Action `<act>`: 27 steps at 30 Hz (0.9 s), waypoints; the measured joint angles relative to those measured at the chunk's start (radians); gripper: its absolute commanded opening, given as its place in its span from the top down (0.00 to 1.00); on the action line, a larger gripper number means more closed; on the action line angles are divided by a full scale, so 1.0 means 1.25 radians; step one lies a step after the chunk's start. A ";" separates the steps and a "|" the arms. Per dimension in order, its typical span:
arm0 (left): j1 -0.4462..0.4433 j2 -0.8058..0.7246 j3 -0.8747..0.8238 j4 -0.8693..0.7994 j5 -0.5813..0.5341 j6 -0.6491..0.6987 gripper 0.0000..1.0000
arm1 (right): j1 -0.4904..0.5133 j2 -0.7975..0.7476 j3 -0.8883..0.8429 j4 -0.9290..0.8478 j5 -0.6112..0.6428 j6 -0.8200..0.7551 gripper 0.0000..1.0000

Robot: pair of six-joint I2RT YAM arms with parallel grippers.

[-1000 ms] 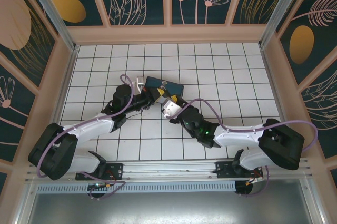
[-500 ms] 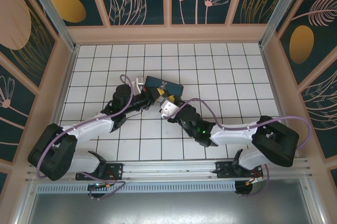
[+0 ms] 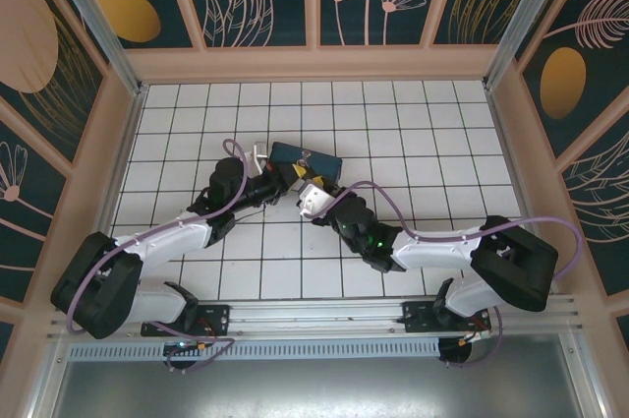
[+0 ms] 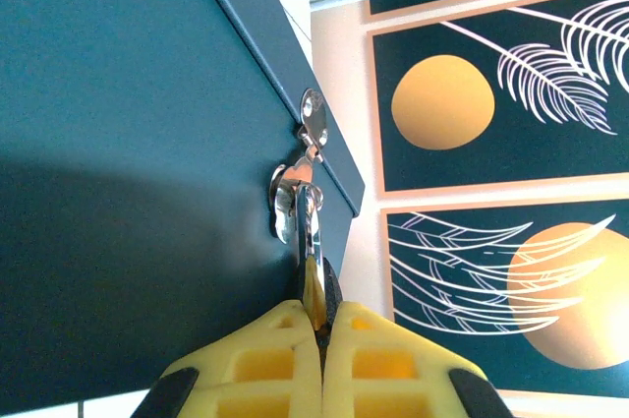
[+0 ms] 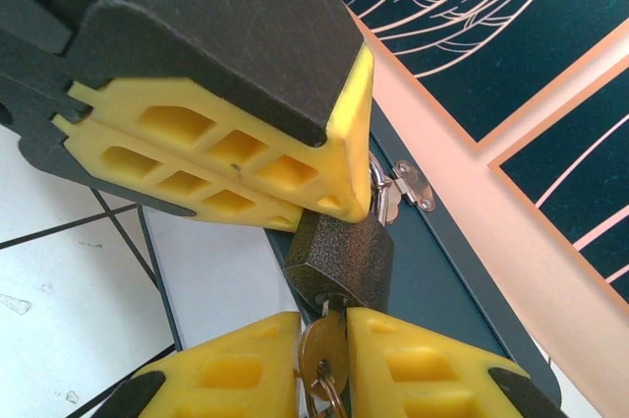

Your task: Unlock the padlock with the key

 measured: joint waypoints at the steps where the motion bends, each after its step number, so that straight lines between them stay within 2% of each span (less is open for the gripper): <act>1: 0.000 0.000 0.000 0.000 0.000 0.000 1.00 | 0.000 0.000 0.000 0.000 0.000 0.000 0.81; 4: 0.000 0.000 0.000 0.000 -0.001 -0.001 1.00 | 0.000 0.000 0.000 0.000 0.002 0.003 0.83; 9: 0.000 0.000 0.000 0.003 -0.005 -0.012 1.00 | 0.001 0.000 0.000 0.001 0.007 0.009 0.92; 15: 0.000 0.000 -0.001 0.032 -0.013 -0.040 1.00 | 0.007 0.000 0.016 0.000 0.030 0.070 1.00; 20: -0.002 0.001 -0.003 0.072 -0.033 -0.061 1.00 | 0.008 0.000 0.047 -0.028 0.050 0.184 1.00; 27: -0.015 0.017 -0.009 0.111 -0.066 -0.075 1.00 | 0.008 -0.017 0.075 -0.110 0.045 0.450 1.00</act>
